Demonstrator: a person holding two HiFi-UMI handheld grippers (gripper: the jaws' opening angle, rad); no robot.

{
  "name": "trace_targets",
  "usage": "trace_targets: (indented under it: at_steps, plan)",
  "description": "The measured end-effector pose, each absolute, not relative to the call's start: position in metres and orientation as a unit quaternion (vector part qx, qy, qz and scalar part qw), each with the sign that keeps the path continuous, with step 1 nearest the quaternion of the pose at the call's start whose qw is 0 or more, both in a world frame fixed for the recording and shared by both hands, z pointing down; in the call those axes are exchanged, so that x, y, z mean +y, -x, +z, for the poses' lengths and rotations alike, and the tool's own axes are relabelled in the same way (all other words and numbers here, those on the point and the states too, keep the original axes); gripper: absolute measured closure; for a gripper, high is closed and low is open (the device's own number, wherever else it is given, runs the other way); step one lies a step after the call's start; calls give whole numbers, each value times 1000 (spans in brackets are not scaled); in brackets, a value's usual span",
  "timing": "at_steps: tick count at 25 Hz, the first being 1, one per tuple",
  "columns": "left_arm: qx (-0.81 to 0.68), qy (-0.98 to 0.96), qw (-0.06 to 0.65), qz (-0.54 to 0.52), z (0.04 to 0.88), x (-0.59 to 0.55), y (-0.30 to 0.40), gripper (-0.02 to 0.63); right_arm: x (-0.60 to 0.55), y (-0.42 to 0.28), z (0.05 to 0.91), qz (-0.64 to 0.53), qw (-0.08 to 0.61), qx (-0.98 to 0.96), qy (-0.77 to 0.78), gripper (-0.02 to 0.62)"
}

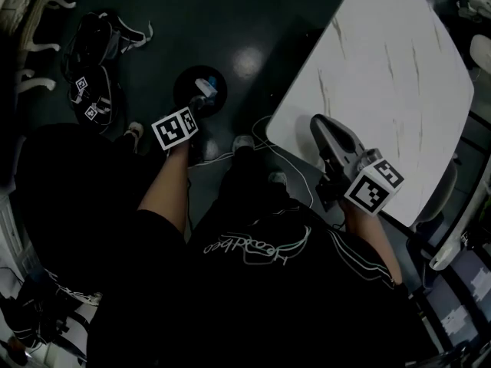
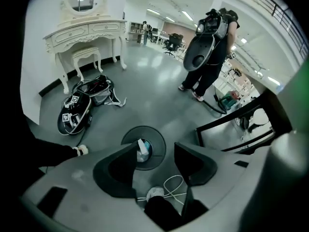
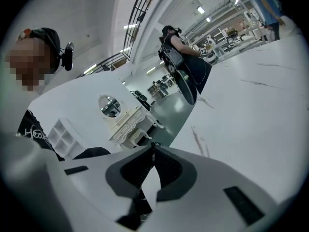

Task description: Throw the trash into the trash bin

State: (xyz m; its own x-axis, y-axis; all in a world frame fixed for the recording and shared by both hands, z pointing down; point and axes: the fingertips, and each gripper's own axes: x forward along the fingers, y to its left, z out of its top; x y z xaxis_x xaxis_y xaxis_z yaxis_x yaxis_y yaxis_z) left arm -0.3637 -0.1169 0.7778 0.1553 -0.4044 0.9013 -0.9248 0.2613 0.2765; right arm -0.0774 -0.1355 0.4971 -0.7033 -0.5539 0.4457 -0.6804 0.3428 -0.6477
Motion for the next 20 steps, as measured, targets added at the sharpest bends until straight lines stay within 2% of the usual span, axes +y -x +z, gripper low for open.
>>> trace_targets:
  at_steps: [5, 9, 15, 20]
  plan:
    - [-610, -573, 519, 172, 736, -105, 354, 384, -118, 75, 489, 420, 66, -829, -363, 556]
    - [-612, -624, 475, 107, 667, -101, 335, 388, -98, 64, 474, 399, 54, -844, -354, 555]
    - [-583, -718, 378, 15, 521, -80, 270, 457, -53, 31, 429, 349, 39, -869, -348, 557]
    - [-499, -802, 326, -33, 409, -42, 171, 563, -6, -24, 383, 329, 7, -871, -364, 557]
